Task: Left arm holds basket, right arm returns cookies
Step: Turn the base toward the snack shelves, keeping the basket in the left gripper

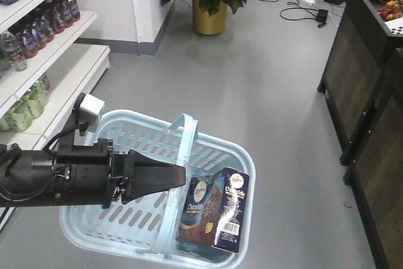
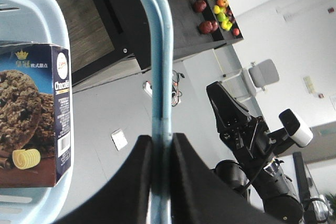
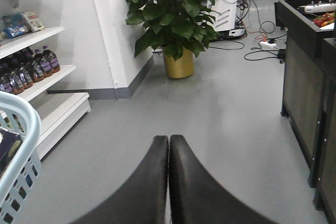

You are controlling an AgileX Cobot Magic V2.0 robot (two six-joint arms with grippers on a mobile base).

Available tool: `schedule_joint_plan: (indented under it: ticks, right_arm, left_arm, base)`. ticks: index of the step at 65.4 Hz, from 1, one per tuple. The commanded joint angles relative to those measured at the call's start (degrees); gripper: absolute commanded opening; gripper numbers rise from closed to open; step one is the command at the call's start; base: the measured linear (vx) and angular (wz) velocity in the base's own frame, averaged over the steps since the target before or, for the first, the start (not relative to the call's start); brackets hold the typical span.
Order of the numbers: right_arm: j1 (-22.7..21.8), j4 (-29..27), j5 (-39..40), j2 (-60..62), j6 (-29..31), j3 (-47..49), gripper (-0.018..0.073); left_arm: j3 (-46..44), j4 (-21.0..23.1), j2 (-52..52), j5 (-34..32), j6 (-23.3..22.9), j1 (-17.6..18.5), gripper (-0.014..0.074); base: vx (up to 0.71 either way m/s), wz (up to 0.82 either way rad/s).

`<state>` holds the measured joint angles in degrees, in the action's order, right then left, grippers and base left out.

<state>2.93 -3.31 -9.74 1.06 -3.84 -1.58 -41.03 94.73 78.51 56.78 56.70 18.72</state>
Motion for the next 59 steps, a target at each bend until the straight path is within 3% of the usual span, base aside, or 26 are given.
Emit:
schedule_joint_plan:
  ticks: [1, 59]
  right_arm:
    - [0.0, 0.1, 4.2, 0.2, 0.1, -1.1, -0.0008]
    - [0.0, 0.1, 4.2, 0.2, 0.1, -1.1, -0.0008]
  left_arm:
    - [-1.7, 6.9, -1.8, 3.2, 1.1, 0.3, -0.0008]
    - [-1.7, 6.9, -1.8, 3.2, 1.1, 0.3, -0.0008]
  base:
    - [0.17, -0.33]
    - [0.24, -0.14]
